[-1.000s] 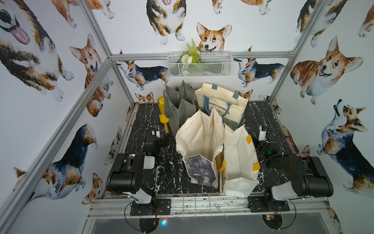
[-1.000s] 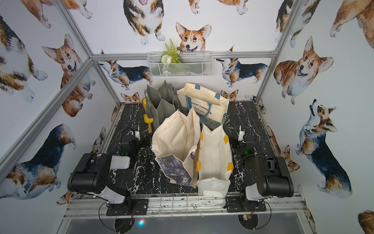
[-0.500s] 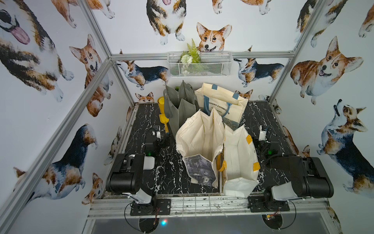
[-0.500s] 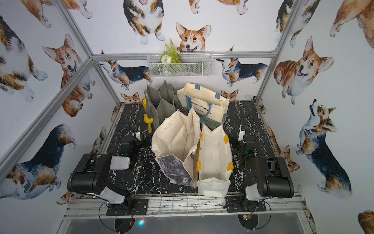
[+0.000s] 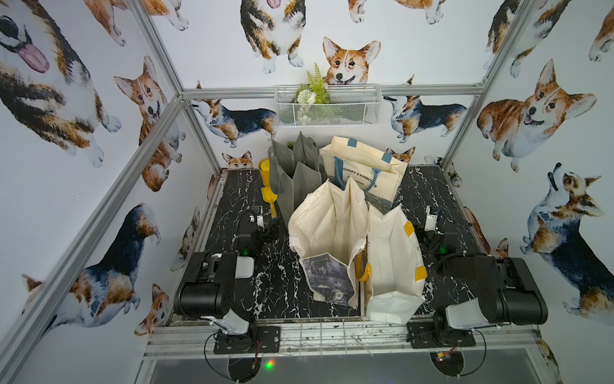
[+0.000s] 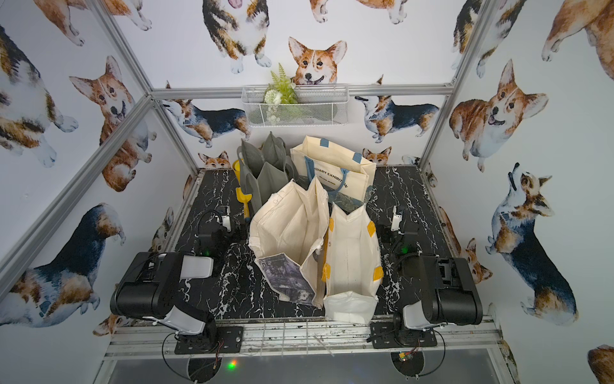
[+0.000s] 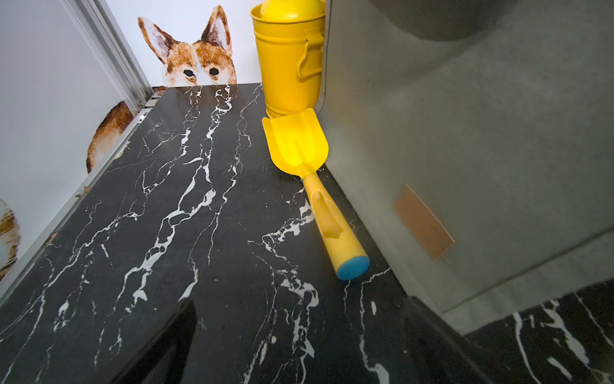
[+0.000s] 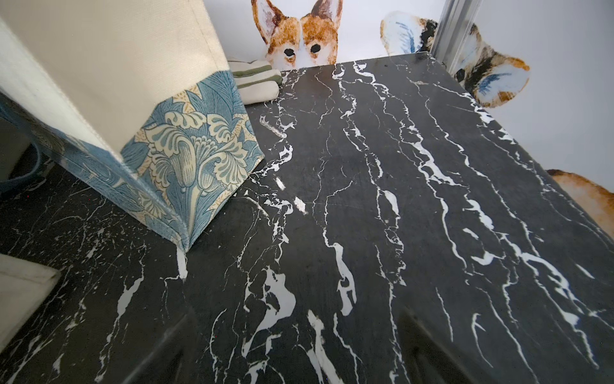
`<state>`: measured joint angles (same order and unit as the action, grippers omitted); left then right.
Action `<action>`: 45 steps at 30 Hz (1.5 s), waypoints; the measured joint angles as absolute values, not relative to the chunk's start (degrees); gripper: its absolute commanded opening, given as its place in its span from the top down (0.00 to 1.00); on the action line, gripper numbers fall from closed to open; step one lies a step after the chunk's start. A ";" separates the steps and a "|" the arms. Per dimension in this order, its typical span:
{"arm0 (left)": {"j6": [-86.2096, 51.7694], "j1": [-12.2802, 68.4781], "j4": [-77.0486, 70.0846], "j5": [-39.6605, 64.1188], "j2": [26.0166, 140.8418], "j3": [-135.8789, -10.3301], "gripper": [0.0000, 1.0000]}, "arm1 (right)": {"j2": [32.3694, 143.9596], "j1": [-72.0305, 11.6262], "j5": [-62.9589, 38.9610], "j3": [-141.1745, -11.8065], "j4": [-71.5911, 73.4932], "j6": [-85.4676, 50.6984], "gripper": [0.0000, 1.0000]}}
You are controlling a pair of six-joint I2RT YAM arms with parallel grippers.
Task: Put away the canvas bag
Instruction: Press the canvas bag at the center of the board.
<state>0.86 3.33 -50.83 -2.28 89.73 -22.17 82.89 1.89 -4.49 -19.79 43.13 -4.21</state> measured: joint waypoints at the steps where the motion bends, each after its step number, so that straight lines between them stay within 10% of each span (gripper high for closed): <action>1: 0.86 3.36 -50.83 -2.28 89.73 -22.17 0.03 | 82.89 1.89 -4.49 -19.79 43.13 -4.21 0.12; 11: 0.84 3.33 -48.80 -2.59 86.83 -22.04 0.03 | 80.82 1.89 -4.14 -19.77 41.80 -4.29 0.00; 22: -0.54 3.29 -17.06 -6.33 56.66 -33.47 0.00 | 53.87 2.28 4.58 -41.50 7.35 -4.78 0.03; 35: -5.67 3.95 21.74 18.48 58.39 -60.86 0.13 | 78.91 -15.66 -15.00 -93.62 -38.89 -7.40 0.21; 45: -6.15 13.91 35.81 29.93 65.19 -66.24 0.11 | 84.82 -26.30 -21.21 -97.49 -56.16 -7.70 0.33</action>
<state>-6.15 13.91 35.81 29.93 65.19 -66.24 84.82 -26.30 -21.21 -97.49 -56.16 -7.70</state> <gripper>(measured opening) 0.894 0.707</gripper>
